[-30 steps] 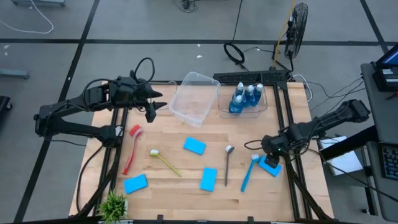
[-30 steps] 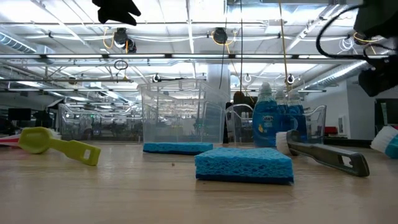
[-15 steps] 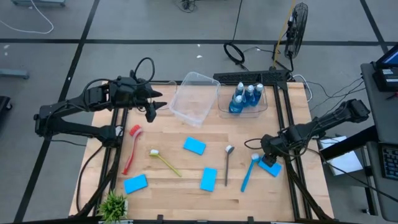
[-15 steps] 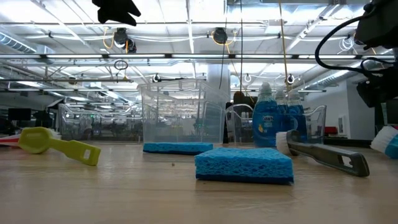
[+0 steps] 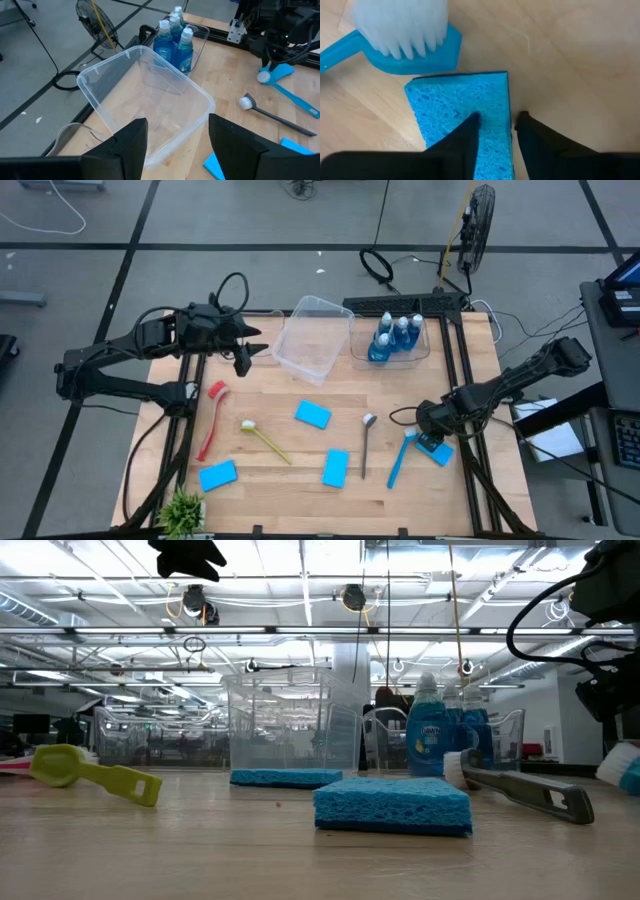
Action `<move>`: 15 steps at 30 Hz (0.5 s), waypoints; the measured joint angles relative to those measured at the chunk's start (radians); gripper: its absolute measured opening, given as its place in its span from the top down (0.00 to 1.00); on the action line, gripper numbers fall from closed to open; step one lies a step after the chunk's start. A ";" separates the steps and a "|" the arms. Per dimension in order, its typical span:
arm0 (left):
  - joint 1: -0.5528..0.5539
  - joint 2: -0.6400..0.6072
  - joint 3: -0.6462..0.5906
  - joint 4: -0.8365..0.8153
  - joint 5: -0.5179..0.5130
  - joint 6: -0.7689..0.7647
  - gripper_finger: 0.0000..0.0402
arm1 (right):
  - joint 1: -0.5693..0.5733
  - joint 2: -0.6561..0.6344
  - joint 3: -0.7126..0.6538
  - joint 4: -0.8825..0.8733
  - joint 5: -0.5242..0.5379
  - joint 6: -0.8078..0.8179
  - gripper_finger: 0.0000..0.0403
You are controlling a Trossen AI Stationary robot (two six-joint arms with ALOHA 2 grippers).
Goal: Pick & Place Kitchen Sink Supplies
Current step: Put the blue sponge into the left transparent bin
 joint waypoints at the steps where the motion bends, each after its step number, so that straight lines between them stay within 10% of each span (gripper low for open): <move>1: 0.000 0.000 0.000 0.000 0.000 0.000 0.47 | 0.000 0.004 0.000 0.001 0.000 0.004 0.75; 15: 0.000 0.000 0.000 0.002 0.000 0.002 0.47 | 0.000 -0.073 0.022 0.023 -0.046 0.065 0.99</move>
